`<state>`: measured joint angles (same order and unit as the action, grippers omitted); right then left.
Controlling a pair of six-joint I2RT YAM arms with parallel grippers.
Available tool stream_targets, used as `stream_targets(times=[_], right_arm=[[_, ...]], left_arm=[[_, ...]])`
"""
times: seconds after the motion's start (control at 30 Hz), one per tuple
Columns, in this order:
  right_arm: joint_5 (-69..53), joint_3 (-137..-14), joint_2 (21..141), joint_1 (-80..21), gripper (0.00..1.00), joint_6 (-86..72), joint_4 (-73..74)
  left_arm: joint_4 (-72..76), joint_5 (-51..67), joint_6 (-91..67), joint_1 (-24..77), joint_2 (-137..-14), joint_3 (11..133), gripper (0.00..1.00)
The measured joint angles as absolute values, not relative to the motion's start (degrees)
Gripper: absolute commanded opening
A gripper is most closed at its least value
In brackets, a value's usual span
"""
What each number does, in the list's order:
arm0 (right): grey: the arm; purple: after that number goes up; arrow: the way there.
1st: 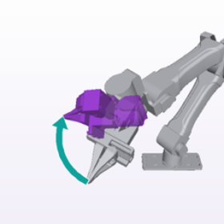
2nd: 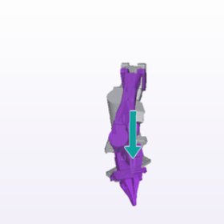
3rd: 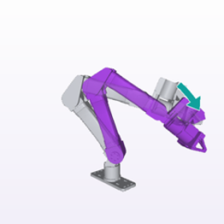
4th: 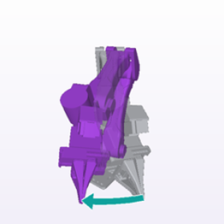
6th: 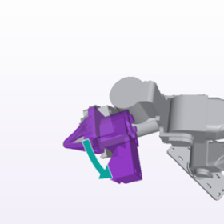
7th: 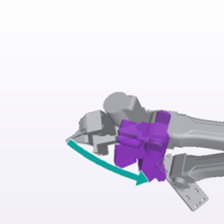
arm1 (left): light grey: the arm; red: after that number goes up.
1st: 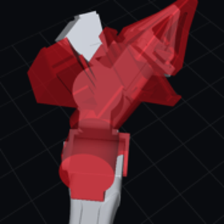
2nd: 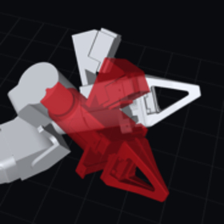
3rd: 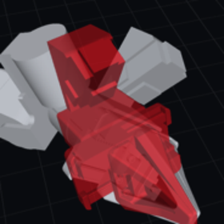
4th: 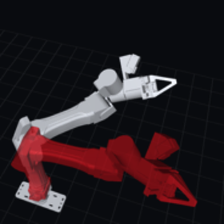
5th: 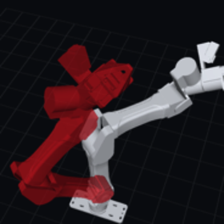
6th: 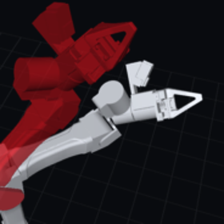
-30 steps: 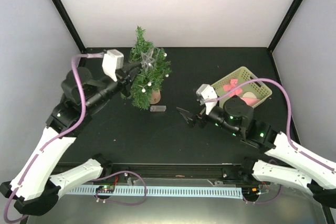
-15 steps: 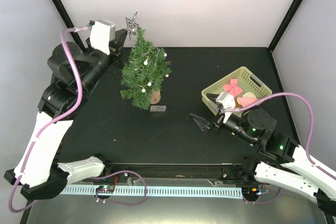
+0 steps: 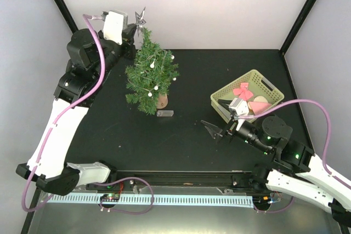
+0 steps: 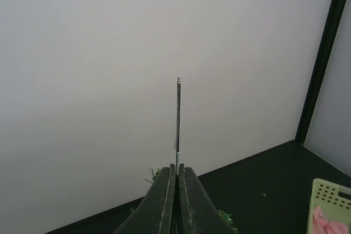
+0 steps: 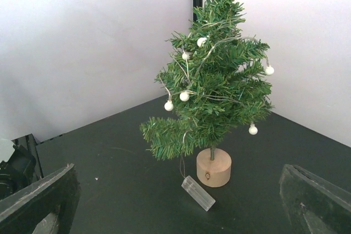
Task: Decorate the small christmas tree
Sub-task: Place the decoration item on the Christmas tree.
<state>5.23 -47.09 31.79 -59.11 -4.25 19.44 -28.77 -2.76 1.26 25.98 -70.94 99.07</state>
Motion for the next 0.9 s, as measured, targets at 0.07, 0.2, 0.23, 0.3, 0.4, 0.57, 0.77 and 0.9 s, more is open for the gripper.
stream_targets(times=[0.07, 0.2, 0.23, 0.3, 0.4, 0.57, 0.77, 0.9], right_arm=[[5.21, -46.98, 31.59, -59.13, 1.0, -4.64, 19.51], [4.97, -46.94, 31.38, -59.11, 1.0, -5.13, 19.68], [4.95, -46.94, 31.38, -59.11, 1.0, -5.17, 19.7], [4.91, -46.92, 31.31, -59.11, 1.0, -5.32, 19.7], [4.91, -46.85, 31.07, -59.11, 1.0, -5.63, 19.75], [4.91, -46.85, 31.0, -59.11, 1.0, -6.39, 19.75], [4.93, -46.85, 31.0, -59.11, 1.0, -6.55, 19.73], [4.93, -46.76, 31.03, -59.11, 1.0, -6.52, 19.73]], left_arm=[[-28.73, -2.2, 0.84, 25.15, -71.59, 99.92, 0.02], [-28.77, -1.08, -0.01, 23.94, -72.34, 100.84, 0.02], [-28.73, -0.82, -0.14, 23.66, -72.53, 101.14, 0.02], [-28.73, -0.36, -0.27, 23.18, -72.86, 101.38, 0.02], [-28.62, 0.27, -0.64, 22.41, -74.04, 102.28, 0.02], [-28.69, 1.32, -1.3, 21.15, -76.05, 102.41, 0.02], [-28.75, 2.76, -2.17, 20.23, -77.38, 102.74, 0.01], [-28.73, 3.38, -2.55, 19.86, -77.38, 102.78, 0.02]])
